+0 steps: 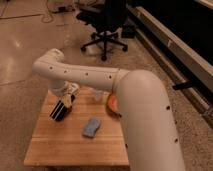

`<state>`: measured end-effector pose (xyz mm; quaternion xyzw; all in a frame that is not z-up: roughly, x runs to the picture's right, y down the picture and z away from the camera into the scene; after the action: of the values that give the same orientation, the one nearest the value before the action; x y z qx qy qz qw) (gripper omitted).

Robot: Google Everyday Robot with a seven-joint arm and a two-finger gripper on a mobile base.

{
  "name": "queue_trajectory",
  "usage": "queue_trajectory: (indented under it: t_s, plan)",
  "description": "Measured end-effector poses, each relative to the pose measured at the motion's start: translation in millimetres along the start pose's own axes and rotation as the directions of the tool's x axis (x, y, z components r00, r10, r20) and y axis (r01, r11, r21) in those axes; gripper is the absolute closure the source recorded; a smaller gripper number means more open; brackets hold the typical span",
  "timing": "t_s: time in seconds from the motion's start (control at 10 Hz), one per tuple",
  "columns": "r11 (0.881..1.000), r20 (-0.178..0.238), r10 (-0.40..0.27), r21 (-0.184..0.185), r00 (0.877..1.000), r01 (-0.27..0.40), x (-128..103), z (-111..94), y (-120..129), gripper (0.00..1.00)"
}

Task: Place the eraser in the ceramic cup

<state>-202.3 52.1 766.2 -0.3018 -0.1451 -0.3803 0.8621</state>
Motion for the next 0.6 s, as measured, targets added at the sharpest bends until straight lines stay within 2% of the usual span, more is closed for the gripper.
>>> queue_trajectory:
  t_s: [0.1, 0.3, 0.6]
  plan:
    - [0.999, -0.021, 0.029, -0.012, 0.999, -0.03, 25.3, 2.3, 8.7, 1.0]
    - [0.998, -0.052, 0.064, -0.018, 0.997, -0.065, 56.2, 3.9, 13.0, 1.0]
    - [0.99, -0.106, 0.137, -0.011, 0.985, -0.139, 110.5, 4.1, 20.1, 1.0]
